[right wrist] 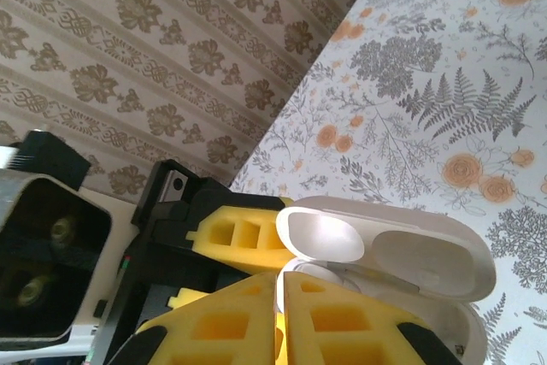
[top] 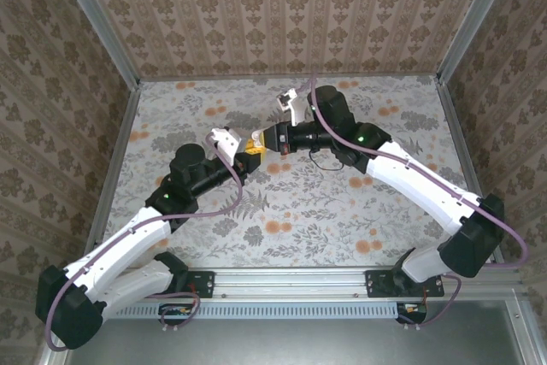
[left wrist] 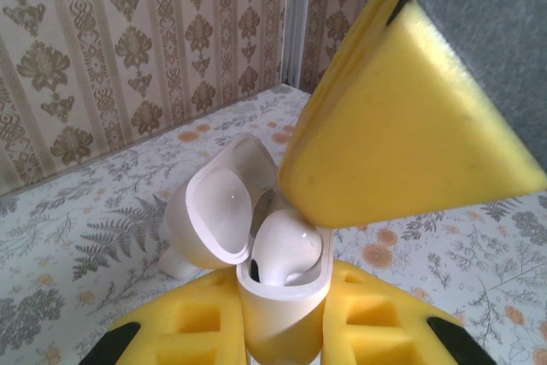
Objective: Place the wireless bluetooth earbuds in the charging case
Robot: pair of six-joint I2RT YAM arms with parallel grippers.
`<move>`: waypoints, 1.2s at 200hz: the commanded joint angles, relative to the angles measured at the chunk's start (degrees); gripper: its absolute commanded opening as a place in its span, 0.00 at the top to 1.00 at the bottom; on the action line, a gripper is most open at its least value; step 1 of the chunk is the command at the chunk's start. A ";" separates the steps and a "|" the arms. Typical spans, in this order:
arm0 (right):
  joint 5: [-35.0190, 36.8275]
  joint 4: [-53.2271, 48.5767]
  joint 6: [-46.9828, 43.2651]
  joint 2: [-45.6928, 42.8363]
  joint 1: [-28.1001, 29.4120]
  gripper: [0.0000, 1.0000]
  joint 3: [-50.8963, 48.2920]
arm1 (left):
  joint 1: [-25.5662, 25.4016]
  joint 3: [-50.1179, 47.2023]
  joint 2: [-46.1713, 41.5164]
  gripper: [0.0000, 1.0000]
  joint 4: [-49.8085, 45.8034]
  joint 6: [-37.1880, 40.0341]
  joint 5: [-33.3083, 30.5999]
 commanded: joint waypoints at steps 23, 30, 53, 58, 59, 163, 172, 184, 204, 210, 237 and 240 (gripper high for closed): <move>-0.55 -6.27 -2.71 0.17 -0.13 0.86 3.78 | 0.05 0.83 -2.22 1.00 0.81 2.03 -0.71; -0.55 -6.28 -2.72 -0.37 -0.37 0.85 4.09 | 0.10 0.59 -2.58 1.00 0.45 2.00 -1.41; 1.08 -7.03 -2.87 -2.15 -1.67 0.78 5.36 | 0.78 -0.05 -4.14 1.00 -2.01 1.72 -4.61; 2.25 -7.56 -3.19 -2.43 -1.96 0.76 5.67 | 1.06 -0.13 -4.66 1.00 -2.83 1.59 -5.27; 2.56 -7.71 -3.26 -2.51 -1.98 0.76 5.79 | 1.13 -0.18 -4.78 1.00 -2.94 1.50 -5.37; 14.74 -18.01 -10.26 18.32 -4.46 0.62 15.46 | 7.51 -5.79 -20.09 1.00 -18.24 0.89 -11.55; 14.74 -18.85 -11.53 21.63 -4.27 0.61 17.66 | 7.78 -5.96 -20.69 1.00 -18.87 1.06 -11.52; 14.74 -20.34 -13.29 26.09 -4.07 0.60 21.23 | 8.03 -6.07 -21.15 1.00 -19.51 1.30 -11.46; 14.88 -23.74 -16.06 34.07 -3.50 0.57 28.32 | 8.30 -6.03 -21.15 1.00 -20.24 1.72 -11.19; 15.14 -25.09 -16.81 36.54 -3.26 0.55 30.64 | 8.39 -6.07 -21.15 1.00 -20.31 1.84 -11.10; 16.40 -31.64 -19.73 47.43 -2.32 0.54 42.16 | 8.79 -6.12 -21.10 1.00 -20.42 2.25 -11.04; 16.49 -32.40 -20.08 48.59 -2.23 0.54 43.47 | 8.86 -6.12 -21.05 1.00 -20.44 2.29 -10.98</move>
